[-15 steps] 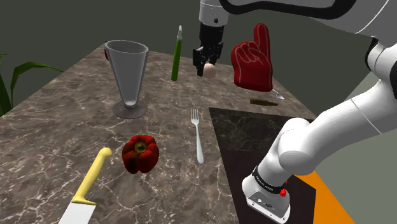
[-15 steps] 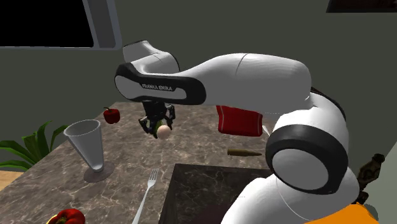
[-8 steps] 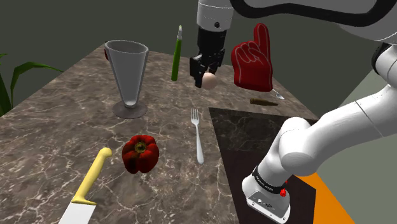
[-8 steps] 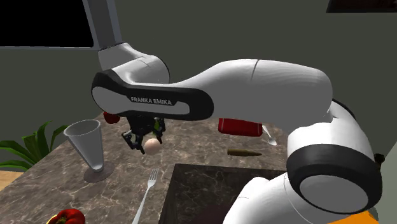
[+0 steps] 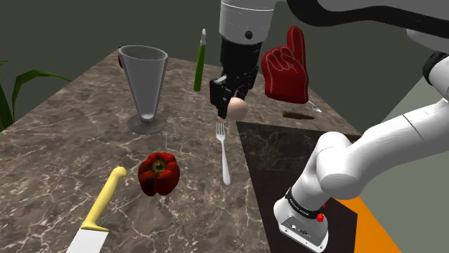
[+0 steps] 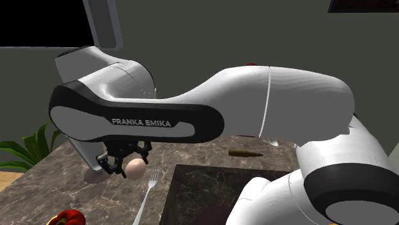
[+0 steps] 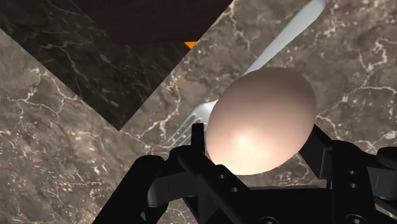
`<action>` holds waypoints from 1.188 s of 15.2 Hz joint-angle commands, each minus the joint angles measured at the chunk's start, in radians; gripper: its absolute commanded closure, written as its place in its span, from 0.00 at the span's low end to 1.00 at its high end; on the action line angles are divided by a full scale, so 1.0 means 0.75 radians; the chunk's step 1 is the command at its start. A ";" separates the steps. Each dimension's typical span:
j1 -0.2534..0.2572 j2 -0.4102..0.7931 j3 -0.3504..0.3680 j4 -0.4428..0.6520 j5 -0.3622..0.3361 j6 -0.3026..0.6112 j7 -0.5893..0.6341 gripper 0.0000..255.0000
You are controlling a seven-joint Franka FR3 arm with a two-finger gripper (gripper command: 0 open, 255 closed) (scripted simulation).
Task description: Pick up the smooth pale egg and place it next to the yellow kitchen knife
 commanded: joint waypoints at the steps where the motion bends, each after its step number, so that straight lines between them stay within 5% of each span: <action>1: 0.023 -0.011 0.052 -0.003 0.036 -0.008 0.069 1.00; 11: 0.085 0.103 0.339 0.166 0.156 -0.044 0.420 1.00; 18: 0.089 0.297 0.592 0.368 0.154 -0.049 0.711 1.00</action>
